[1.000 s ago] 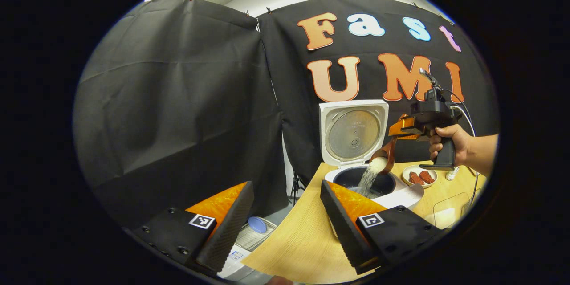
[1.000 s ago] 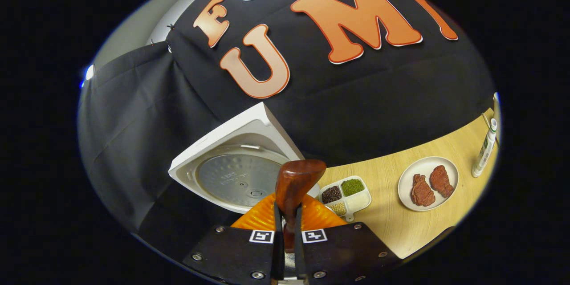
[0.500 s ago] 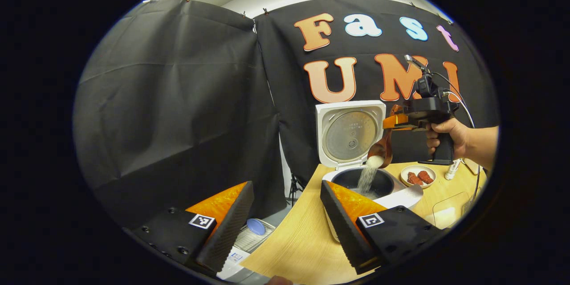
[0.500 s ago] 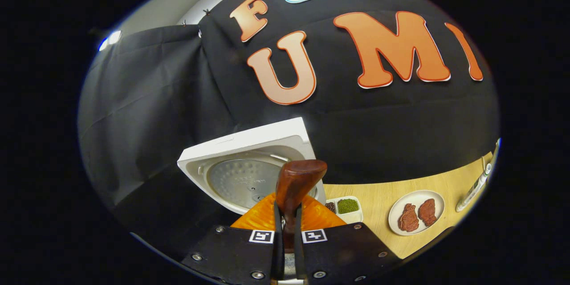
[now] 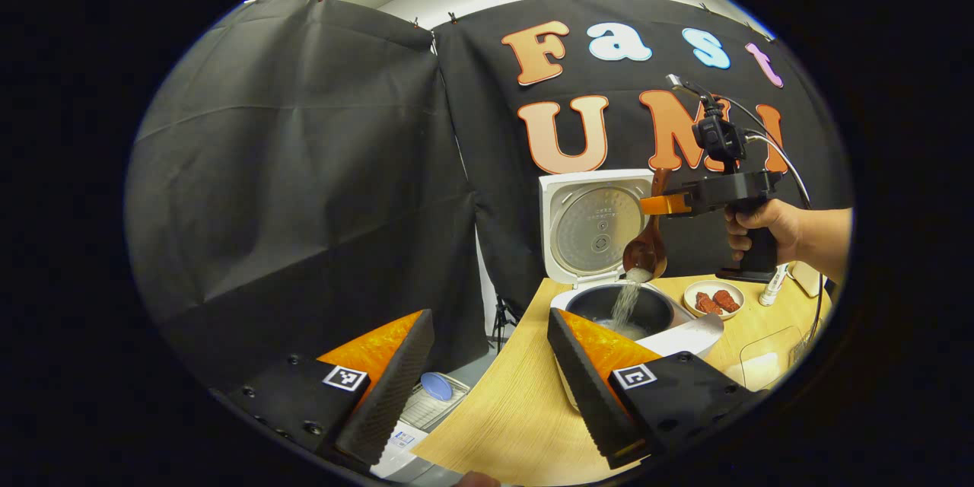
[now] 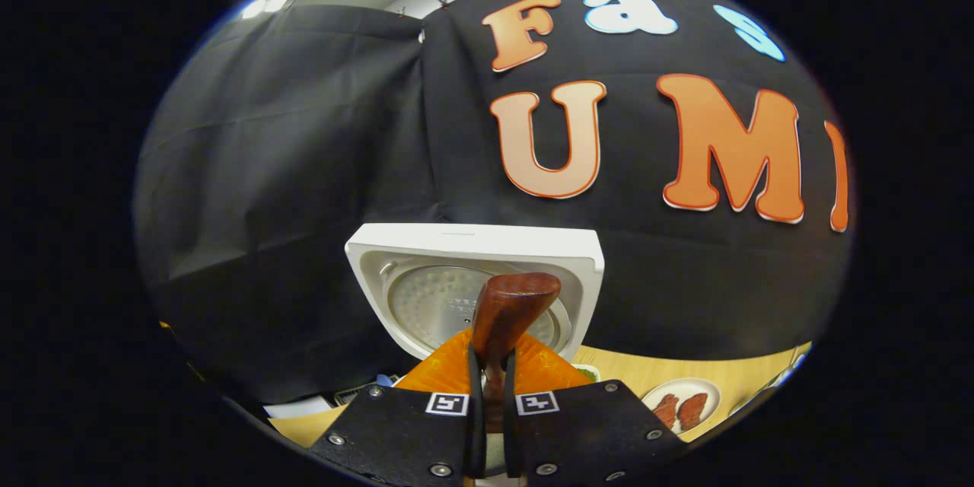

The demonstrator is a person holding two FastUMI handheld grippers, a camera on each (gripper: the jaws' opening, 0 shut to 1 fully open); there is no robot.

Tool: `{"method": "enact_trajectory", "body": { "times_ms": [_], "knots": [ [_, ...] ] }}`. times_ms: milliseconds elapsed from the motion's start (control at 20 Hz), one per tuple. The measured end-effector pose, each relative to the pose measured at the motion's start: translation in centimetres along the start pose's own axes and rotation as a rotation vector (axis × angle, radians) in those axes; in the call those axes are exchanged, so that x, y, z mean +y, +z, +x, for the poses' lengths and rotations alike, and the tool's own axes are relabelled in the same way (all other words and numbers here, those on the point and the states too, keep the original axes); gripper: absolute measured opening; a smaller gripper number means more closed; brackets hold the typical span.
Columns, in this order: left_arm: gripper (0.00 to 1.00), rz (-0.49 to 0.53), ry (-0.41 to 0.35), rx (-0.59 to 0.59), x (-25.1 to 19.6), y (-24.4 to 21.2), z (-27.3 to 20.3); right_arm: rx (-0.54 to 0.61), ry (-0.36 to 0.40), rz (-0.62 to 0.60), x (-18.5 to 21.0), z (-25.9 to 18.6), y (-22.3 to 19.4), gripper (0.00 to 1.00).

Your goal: Close the left gripper, press the button to open the rice cooker; take a wooden spoon from the chopstick holder with the right hand, scoop a spoonful of rice and pour it into the rice cooker, then put the wooden spoon back into the chopstick holder.

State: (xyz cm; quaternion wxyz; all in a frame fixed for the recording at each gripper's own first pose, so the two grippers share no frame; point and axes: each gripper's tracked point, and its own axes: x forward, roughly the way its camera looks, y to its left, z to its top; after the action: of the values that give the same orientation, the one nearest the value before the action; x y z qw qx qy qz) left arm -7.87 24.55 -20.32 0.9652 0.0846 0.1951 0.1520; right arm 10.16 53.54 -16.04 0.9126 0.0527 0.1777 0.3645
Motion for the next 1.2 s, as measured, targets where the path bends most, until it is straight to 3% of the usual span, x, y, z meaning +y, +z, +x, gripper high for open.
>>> {"method": "enact_trajectory", "body": {
  "times_ms": [500,750,950,1200],
  "knots": [
    [0.99,0.001,-0.004,0.008,0.3,-0.5,0.6,-0.078,0.048,-0.327,3.8,-1.2,1.0,0.08],
    [0.99,0.019,-0.006,0.005,0.0,-0.5,0.5,-0.039,0.042,-0.149,2.4,-2.7,0.8,0.08],
    [0.99,0.015,-0.030,0.015,-1.7,-0.8,0.2,-0.005,0.046,0.106,-0.5,-4.8,0.4,0.08],
    [0.99,0.027,-0.075,0.001,-5.3,0.3,-0.3,0.009,-0.036,0.246,-6.5,-9.9,-1.2,0.08]
  ]
}}
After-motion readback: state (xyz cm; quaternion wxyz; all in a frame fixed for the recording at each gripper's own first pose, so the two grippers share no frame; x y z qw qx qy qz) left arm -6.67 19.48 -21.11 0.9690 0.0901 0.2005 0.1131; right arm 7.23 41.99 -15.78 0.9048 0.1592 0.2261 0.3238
